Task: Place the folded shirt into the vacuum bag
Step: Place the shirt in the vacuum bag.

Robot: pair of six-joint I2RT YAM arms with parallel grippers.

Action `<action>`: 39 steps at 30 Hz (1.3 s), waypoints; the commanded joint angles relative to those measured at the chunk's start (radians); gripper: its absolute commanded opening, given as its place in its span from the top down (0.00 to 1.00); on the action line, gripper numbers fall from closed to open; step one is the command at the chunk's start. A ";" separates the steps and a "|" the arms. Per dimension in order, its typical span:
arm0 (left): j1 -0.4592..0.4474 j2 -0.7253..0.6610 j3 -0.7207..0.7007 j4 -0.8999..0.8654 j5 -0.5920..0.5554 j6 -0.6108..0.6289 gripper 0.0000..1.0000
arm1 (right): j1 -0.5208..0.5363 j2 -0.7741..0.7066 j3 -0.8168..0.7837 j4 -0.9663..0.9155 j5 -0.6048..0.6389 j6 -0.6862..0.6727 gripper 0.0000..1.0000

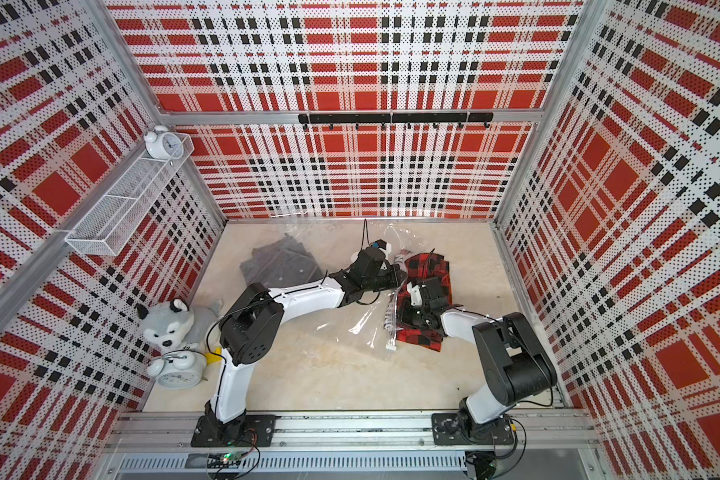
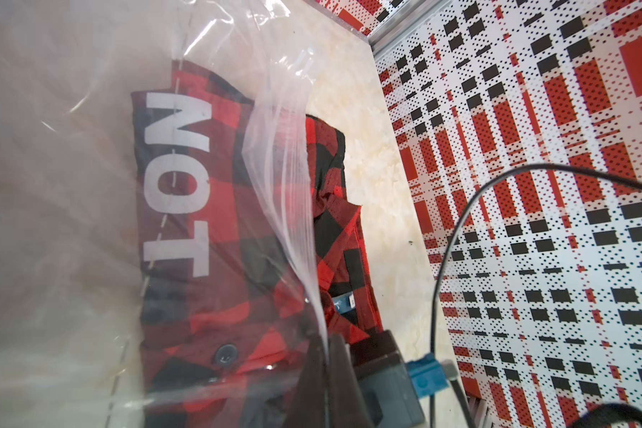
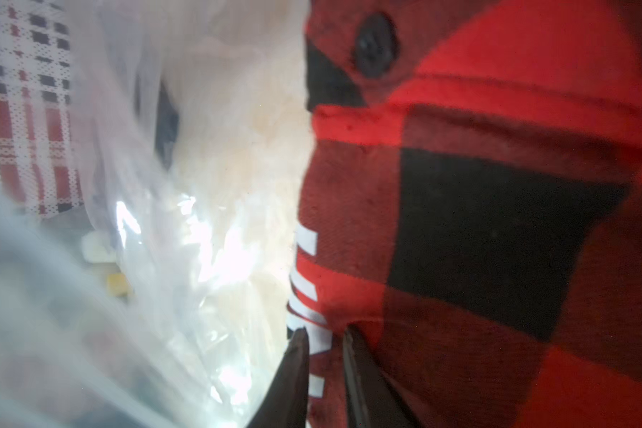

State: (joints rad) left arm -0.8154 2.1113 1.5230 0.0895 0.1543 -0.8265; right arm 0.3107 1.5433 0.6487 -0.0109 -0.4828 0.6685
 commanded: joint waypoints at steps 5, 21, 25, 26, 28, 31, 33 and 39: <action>-0.013 -0.029 0.031 0.030 0.013 -0.007 1.00 | -0.057 -0.202 0.030 -0.194 0.155 -0.052 0.52; -0.053 0.038 0.068 0.033 0.025 -0.023 1.00 | -0.350 -0.414 -0.162 -0.289 0.213 -0.070 0.05; -0.053 0.055 0.078 0.039 0.020 -0.026 1.00 | -0.350 -0.356 -0.208 -0.222 0.107 -0.067 0.06; -0.053 0.060 0.082 0.042 0.018 -0.025 1.00 | -0.350 -0.337 -0.214 -0.211 0.080 -0.071 0.07; -0.050 0.071 0.088 0.040 0.023 -0.028 1.00 | -0.350 -0.312 -0.229 -0.179 0.026 -0.075 0.13; -0.047 0.070 0.093 0.038 0.021 -0.028 1.00 | -0.348 -0.290 -0.246 -0.123 -0.037 -0.072 0.31; -0.047 0.065 0.089 0.038 0.016 -0.026 1.00 | -0.349 -0.281 -0.247 -0.096 -0.070 -0.070 0.45; -0.043 0.065 0.079 0.041 0.014 -0.025 1.00 | -0.349 -0.306 -0.224 -0.067 -0.136 -0.070 0.72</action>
State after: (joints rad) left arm -0.8589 2.1681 1.5799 0.0967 0.1673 -0.8532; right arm -0.0360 1.2549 0.4126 -0.1188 -0.5510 0.5999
